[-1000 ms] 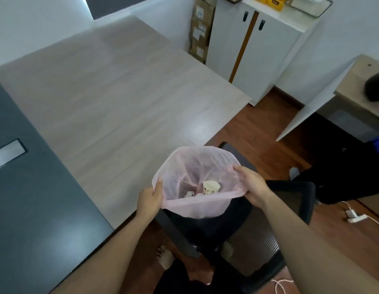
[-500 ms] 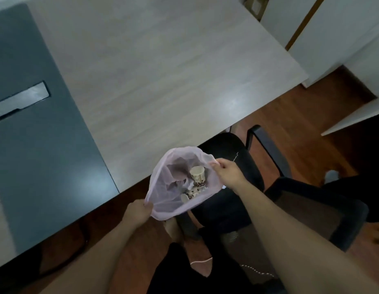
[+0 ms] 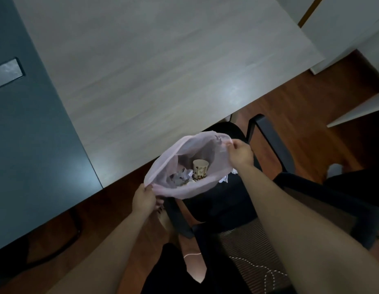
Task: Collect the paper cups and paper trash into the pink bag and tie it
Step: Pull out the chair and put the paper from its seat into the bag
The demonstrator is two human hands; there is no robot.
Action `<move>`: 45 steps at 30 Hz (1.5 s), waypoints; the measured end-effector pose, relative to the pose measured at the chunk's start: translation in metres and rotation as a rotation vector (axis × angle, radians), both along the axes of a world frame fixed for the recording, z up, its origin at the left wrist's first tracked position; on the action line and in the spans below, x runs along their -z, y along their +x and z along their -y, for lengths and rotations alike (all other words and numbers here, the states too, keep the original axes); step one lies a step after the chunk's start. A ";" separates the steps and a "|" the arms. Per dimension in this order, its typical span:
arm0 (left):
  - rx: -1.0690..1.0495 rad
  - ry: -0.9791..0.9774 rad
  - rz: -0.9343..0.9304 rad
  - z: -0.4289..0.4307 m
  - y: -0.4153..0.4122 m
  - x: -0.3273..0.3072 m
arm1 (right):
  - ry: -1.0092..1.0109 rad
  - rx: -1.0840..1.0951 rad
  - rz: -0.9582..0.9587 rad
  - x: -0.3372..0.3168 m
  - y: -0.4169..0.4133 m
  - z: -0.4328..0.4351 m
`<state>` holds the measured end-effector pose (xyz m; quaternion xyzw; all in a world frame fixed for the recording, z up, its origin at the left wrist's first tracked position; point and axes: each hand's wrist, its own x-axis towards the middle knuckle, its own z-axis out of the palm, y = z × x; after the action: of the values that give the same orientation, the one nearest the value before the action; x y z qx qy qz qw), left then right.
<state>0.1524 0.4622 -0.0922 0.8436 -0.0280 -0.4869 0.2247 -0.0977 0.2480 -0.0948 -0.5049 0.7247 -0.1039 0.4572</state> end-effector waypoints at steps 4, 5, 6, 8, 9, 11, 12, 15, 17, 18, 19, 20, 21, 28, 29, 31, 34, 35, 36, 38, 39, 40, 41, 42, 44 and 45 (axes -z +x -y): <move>-0.117 0.049 0.034 0.005 -0.008 0.013 | 0.014 -0.036 -0.110 0.001 -0.022 0.025; -0.204 0.036 -0.024 0.009 -0.011 0.012 | 0.033 -0.035 -0.103 0.001 -0.026 0.028; -0.318 -0.001 -0.115 0.013 -0.014 0.008 | 0.048 -0.015 -0.089 0.005 -0.030 0.032; -0.596 -0.101 -0.315 0.022 -0.018 0.001 | 0.118 0.106 0.025 0.009 -0.036 0.034; -0.709 -0.163 -0.385 0.026 -0.018 0.000 | 0.167 0.169 0.090 0.014 -0.040 0.033; -0.839 -0.263 -0.455 0.031 -0.017 0.003 | 0.223 0.228 0.171 0.023 -0.046 0.029; -0.862 -0.295 -0.461 0.034 -0.018 0.007 | 0.236 0.249 0.205 0.026 -0.048 0.026; -0.792 -0.320 -0.404 0.039 -0.024 0.017 | 0.231 0.302 0.298 0.030 -0.050 0.018; -0.731 -0.316 -0.374 0.042 -0.027 0.023 | 0.206 0.291 0.334 0.040 -0.051 0.016; -0.718 -0.326 -0.366 0.043 -0.029 0.026 | 0.190 0.281 0.358 0.044 -0.049 0.016; -0.690 -0.329 -0.348 0.045 -0.029 0.028 | 0.178 0.264 0.368 0.046 -0.047 0.017; -0.662 -0.335 -0.331 0.047 -0.031 0.030 | 0.158 0.249 0.387 0.051 -0.045 0.018; -0.618 -0.341 -0.305 0.050 -0.032 0.029 | 0.144 0.232 0.403 0.051 -0.042 0.019; -0.409 -0.325 -0.320 0.061 -0.038 0.035 | 0.123 -0.089 0.270 0.069 -0.041 0.027; -0.389 -0.318 -0.335 0.063 -0.039 0.036 | 0.132 -0.113 0.257 0.071 -0.042 0.026; -0.369 -0.323 -0.355 0.068 -0.041 0.041 | 0.131 -0.096 0.222 0.078 -0.048 0.023; -0.395 -0.338 -0.380 0.077 -0.047 0.054 | 0.091 -0.096 0.021 0.088 -0.062 0.013; -0.407 -0.343 -0.380 0.079 -0.049 0.057 | 0.131 -0.100 -0.039 0.091 -0.066 0.007; -0.413 -0.347 -0.377 0.082 -0.052 0.061 | 0.203 -0.101 -0.094 0.097 -0.071 0.001; -0.419 -0.352 -0.368 0.086 -0.056 0.068 | 0.337 -0.111 -0.180 0.113 -0.081 -0.013; -0.410 -0.347 -0.359 0.088 -0.058 0.071 | 0.376 -0.116 -0.191 0.122 -0.085 -0.019; -0.391 -0.331 -0.341 0.089 -0.059 0.076 | 0.383 -0.125 -0.180 0.135 -0.091 -0.023; -0.360 -0.301 -0.315 0.090 -0.060 0.081 | 0.388 -0.153 -0.173 0.145 -0.095 -0.026; -0.314 -0.269 -0.280 0.091 -0.061 0.087 | 0.397 -0.190 -0.171 0.153 -0.098 -0.028; -0.218 -0.231 -0.226 0.093 -0.062 0.100 | 0.408 -0.281 -0.184 0.168 -0.100 -0.029; -0.178 -0.220 -0.216 0.093 -0.062 0.106 | 0.397 -0.334 -0.197 0.174 -0.101 -0.029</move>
<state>0.0899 0.3691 -0.1978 0.7559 0.0182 -0.5467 0.3597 -0.1983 0.2770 -0.2688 -0.5255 0.6787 0.1664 0.4853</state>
